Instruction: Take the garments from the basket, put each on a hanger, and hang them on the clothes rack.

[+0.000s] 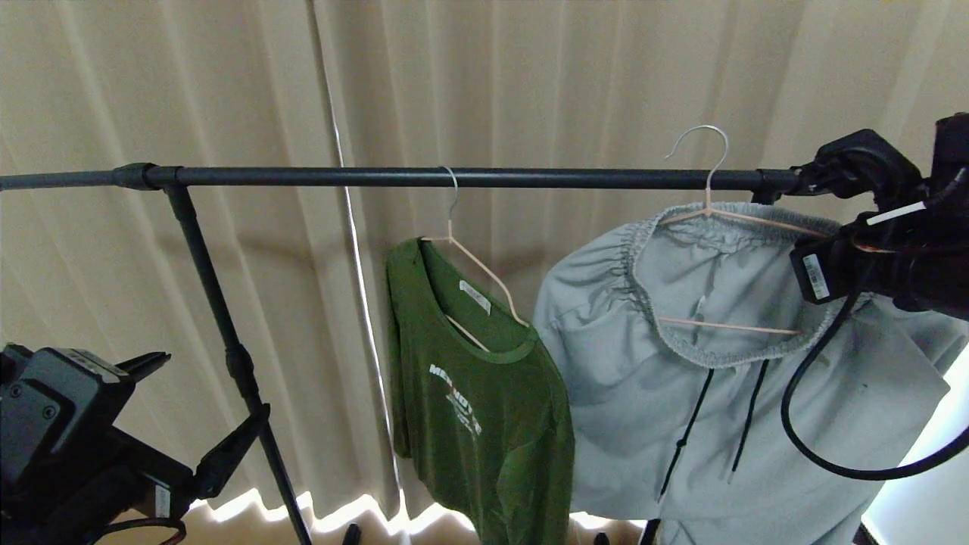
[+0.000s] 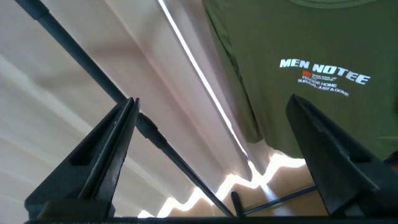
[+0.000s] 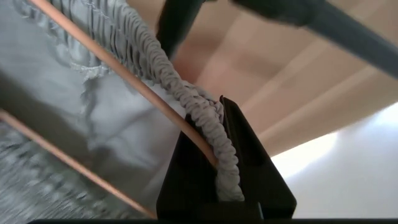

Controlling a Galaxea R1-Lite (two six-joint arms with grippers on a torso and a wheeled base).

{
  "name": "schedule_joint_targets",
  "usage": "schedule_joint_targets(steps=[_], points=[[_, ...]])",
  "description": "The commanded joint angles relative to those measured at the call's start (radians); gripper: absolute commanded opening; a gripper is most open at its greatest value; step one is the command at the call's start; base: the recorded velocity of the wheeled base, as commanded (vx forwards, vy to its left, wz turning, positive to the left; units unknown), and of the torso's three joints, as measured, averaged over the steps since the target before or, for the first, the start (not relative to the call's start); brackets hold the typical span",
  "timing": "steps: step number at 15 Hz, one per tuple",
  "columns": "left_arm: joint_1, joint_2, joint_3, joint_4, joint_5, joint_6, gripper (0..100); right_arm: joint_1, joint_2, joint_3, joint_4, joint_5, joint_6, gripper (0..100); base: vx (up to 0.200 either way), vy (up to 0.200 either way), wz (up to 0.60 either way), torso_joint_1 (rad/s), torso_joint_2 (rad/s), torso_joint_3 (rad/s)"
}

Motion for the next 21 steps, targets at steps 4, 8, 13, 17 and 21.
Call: schedule_joint_targets(steps=[4,8,13,17,21], points=[[-0.002,0.009,0.006,0.000,0.000,0.000,100,0.045,0.080,0.024,-0.002,-0.037,0.012,0,0.000,0.000,0.00,0.000,0.00,0.000],[-0.014,0.007,0.006,0.000,0.000,0.000,100,0.089,0.080,0.058,-0.004,-0.040,0.012,0,0.000,0.000,0.00,0.000,0.00,0.000],[-0.014,0.009,0.009,0.000,-0.001,0.000,100,0.108,0.073,0.069,0.002,-0.040,0.011,0,0.000,0.000,0.00,0.000,0.00,0.000],[-0.014,0.006,0.012,0.000,0.000,0.000,100,0.141,0.025,0.130,-0.004,-0.030,0.015,100,0.000,0.000,0.00,0.000,0.00,0.000],[-0.014,-0.001,0.012,0.000,0.000,0.000,100,0.152,-0.062,0.290,-0.174,0.098,0.015,100,0.000,0.000,0.00,0.000,0.00,0.000]])
